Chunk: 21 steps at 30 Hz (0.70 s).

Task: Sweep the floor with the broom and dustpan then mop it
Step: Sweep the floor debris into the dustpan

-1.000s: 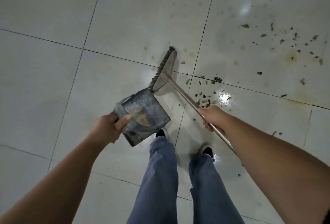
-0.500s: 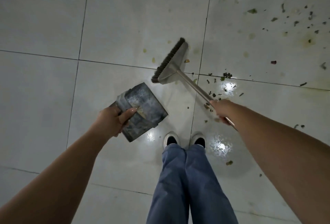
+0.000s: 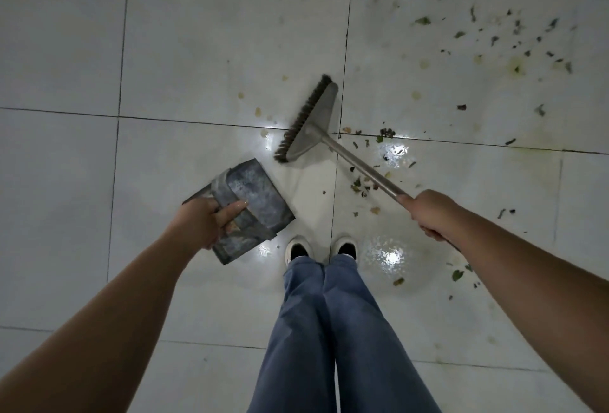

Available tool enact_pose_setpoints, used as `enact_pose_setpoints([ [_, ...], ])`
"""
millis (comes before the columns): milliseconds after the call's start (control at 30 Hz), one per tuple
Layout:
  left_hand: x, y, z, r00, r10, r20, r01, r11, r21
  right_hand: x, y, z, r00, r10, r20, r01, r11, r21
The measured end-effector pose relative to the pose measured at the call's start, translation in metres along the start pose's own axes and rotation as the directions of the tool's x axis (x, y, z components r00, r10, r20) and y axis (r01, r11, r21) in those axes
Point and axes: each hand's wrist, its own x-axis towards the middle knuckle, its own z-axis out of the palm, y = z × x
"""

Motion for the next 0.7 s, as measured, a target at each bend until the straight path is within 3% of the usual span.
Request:
enact_pose_setpoints([
  [133, -0.006, -0.010, -0.003, 1.000, -0.020, 0.024, 0.021, 0.999, -0.037, -0.001, -0.052, 0.013, 0.988, -0.154, 0.023, 0.156, 0.984, -0.086],
  [200, -0.007, -0.014, -0.005, 1.000, -0.006, -0.002, 0.006, 0.998, 0.056, 0.002, -0.070, 0.017, 0.984, -0.172, 0.050, 0.177, 0.975, -0.132],
  [267, -0.009, -0.012, -0.007, 0.999, 0.027, -0.042, -0.019, 0.983, 0.180, 0.002, -0.070, 0.016, 0.990, -0.111, 0.090, 0.124, 0.980, -0.154],
  [400, -0.011, -0.004, -0.003, 0.999, 0.049, -0.019, -0.044, 0.976, 0.213, 0.001, -0.012, 0.004, 0.984, 0.079, 0.161, -0.062, 0.992, -0.112],
  [467, -0.013, 0.001, 0.002, 0.998, 0.057, -0.006, -0.054, 0.972, 0.229, 0.004, 0.033, -0.002, 0.985, 0.054, 0.165, -0.038, 0.994, -0.099],
  [633, -0.024, 0.009, 0.016, 0.993, 0.115, 0.018, -0.115, 0.948, 0.296, -0.008, 0.090, -0.011, 0.967, 0.254, 0.034, -0.253, 0.967, -0.038],
  [700, -0.027, 0.014, 0.019, 0.990, 0.139, 0.035, -0.142, 0.925, 0.353, -0.015, 0.093, -0.012, 0.966, 0.257, -0.011, -0.258, 0.965, -0.048],
])
